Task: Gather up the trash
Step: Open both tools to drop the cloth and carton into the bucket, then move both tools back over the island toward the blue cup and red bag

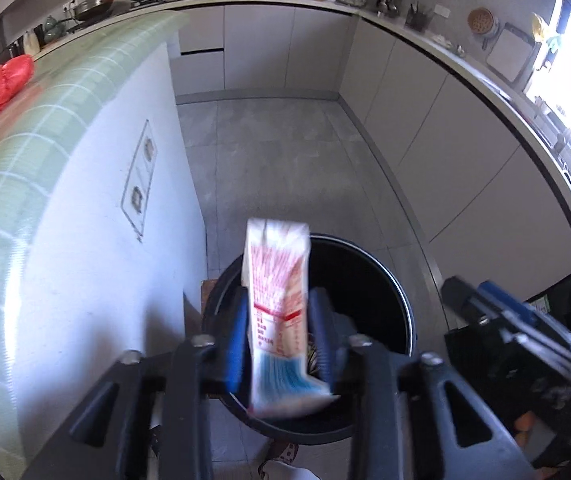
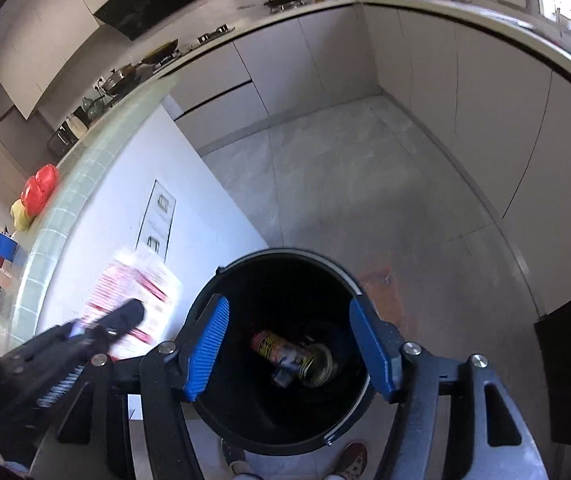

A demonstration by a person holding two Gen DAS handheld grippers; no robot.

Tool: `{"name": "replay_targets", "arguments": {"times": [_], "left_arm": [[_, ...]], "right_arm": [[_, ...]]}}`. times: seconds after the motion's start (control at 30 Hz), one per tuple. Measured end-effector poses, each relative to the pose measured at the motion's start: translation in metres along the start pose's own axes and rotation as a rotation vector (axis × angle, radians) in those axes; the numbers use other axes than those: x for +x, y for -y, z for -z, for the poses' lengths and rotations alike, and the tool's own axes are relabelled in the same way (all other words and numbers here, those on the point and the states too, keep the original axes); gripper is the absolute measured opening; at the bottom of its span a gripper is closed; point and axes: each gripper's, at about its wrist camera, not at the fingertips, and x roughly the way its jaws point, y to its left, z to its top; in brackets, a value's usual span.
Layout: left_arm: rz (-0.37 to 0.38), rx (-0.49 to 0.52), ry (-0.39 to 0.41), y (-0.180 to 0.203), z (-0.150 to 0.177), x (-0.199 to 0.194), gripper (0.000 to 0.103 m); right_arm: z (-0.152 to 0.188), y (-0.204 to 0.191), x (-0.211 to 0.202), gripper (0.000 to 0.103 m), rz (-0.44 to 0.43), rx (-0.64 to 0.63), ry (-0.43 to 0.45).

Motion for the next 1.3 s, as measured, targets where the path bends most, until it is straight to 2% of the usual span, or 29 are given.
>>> {"name": "replay_targets", "arguments": {"times": [0.07, 0.1, 0.37, 0.53, 0.73, 0.93, 1.3], "left_arm": [[-0.023, 0.013, -0.002, 0.003, -0.001, 0.000, 0.068], [-0.026, 0.012, 0.005, 0.004, -0.002, -0.003, 0.071], [-0.016, -0.007, 0.090, -0.005, -0.019, -0.048, 0.072], [-0.021, -0.018, 0.148, -0.026, -0.030, -0.095, 0.072], [-0.053, -0.078, 0.183, -0.083, -0.035, -0.127, 0.075], [-0.103, -0.148, 0.209, -0.155, -0.037, -0.146, 0.075], [-0.154, -0.190, 0.247, -0.282, -0.034, -0.172, 0.080]], "right_arm": [[-0.005, 0.002, -0.007, 0.065, 0.012, 0.004, 0.021], [-0.008, 0.002, -0.010, 0.065, 0.020, 0.009, 0.032], [-0.015, -0.002, -0.035, 0.065, 0.051, 0.025, 0.073], [-0.021, -0.031, -0.050, 0.065, 0.047, 0.009, 0.094], [-0.025, -0.089, -0.070, 0.067, 0.012, -0.032, 0.136], [-0.028, -0.166, -0.081, 0.071, -0.033, -0.084, 0.171], [-0.012, -0.307, -0.066, 0.075, -0.070, -0.133, 0.200]]}}
